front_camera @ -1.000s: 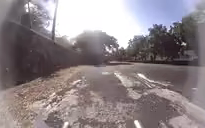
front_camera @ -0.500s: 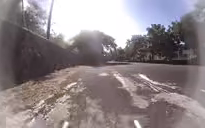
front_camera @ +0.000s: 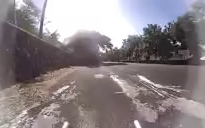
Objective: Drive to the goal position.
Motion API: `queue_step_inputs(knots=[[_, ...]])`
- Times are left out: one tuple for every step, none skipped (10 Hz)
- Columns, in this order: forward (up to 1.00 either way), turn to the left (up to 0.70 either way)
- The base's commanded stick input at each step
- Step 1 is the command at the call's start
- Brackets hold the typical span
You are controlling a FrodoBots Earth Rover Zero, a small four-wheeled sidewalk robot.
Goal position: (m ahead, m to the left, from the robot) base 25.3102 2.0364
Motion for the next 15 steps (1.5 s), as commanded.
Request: queue_step_inputs(knots=[[0.70, 0.00], [0.70, 0.00], [0.70, 0.00], [0.70, 0.00], [0.70, 0.00], [0.70, 0.00], [0.70, 0.00], [0.70, 0.00], [0.70, 0.00], [0.70, 0.00], [0.70, 0.00], [0.70, 0.00], [0.70, 0.00], [0.70, 0.00], [0.70, 0.00]])
